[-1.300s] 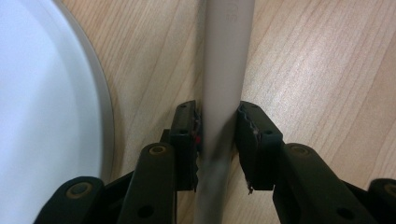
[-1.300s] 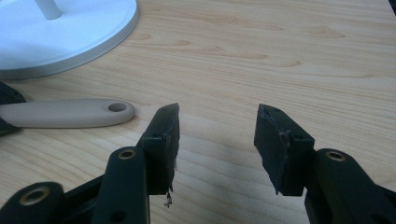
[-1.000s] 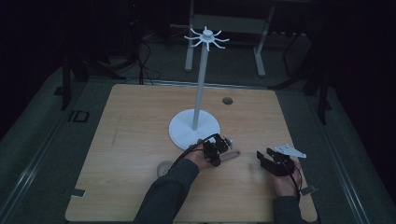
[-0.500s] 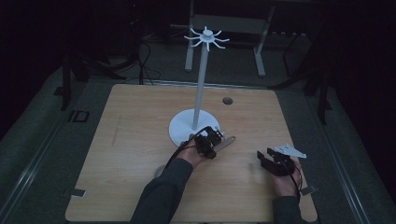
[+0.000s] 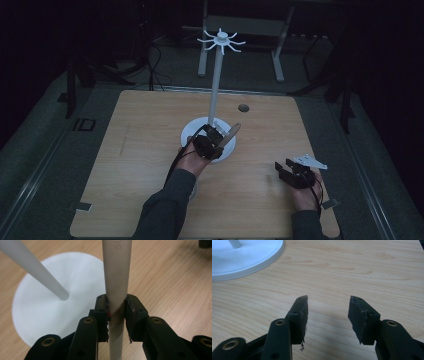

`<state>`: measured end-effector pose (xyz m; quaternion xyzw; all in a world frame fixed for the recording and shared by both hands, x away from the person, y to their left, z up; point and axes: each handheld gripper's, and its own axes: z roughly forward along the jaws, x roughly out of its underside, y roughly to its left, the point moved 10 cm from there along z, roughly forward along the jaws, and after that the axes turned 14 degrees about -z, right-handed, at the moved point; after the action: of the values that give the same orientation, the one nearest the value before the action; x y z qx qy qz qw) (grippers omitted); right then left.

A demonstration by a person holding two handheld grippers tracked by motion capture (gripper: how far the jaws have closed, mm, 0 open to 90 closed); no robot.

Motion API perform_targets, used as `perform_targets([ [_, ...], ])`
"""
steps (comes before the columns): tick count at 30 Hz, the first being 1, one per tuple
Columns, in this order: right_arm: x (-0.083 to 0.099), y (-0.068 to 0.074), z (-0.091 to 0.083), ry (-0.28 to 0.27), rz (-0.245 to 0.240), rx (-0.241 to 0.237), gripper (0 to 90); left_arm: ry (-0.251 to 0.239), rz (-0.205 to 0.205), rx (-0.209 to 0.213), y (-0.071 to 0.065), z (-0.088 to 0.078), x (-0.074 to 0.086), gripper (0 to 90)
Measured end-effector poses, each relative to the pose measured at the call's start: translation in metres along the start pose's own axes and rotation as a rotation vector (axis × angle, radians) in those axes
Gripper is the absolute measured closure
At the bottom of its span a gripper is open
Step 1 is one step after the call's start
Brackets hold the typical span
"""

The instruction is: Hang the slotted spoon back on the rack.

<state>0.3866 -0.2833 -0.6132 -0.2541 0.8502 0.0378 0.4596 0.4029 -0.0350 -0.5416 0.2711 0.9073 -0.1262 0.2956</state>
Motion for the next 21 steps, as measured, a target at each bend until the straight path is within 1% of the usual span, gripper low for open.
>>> perform_targets([
  [5,0.000,0.000,0.000,0.002,0.000,0.000,49.9,-0.044,0.002,0.005,-0.002,-0.011,-0.005,73.5],
  [7,0.000,0.000,0.000,0.002,0.000,0.000,49.9,-0.044,0.002,0.005,-0.002,-0.011,-0.005,73.5],
  [8,0.000,0.000,0.000,0.003,-0.001,-0.001,49.9,-0.074,0.002,0.003,-0.002,-0.019,-0.009,73.5],
  [12,0.001,0.000,0.001,0.004,-0.001,0.001,49.9,-0.115,-0.007,-0.004,-0.001,-0.029,-0.013,73.5],
  [14,0.001,0.000,0.001,0.004,-0.002,0.001,49.9,-0.142,-0.014,0.001,-0.001,-0.035,-0.017,73.5],
  [18,0.001,0.001,0.001,0.006,-0.006,0.001,49.9,-0.193,-0.030,-0.004,0.001,-0.045,-0.023,73.5],
  [19,0.001,0.001,0.001,0.005,-0.006,0.001,49.9,-0.207,-0.040,-0.004,0.001,-0.048,-0.024,73.5],
  [21,0.001,0.001,0.001,0.006,-0.007,0.002,49.9,-0.230,-0.043,-0.008,0.002,-0.053,-0.027,73.5],
])
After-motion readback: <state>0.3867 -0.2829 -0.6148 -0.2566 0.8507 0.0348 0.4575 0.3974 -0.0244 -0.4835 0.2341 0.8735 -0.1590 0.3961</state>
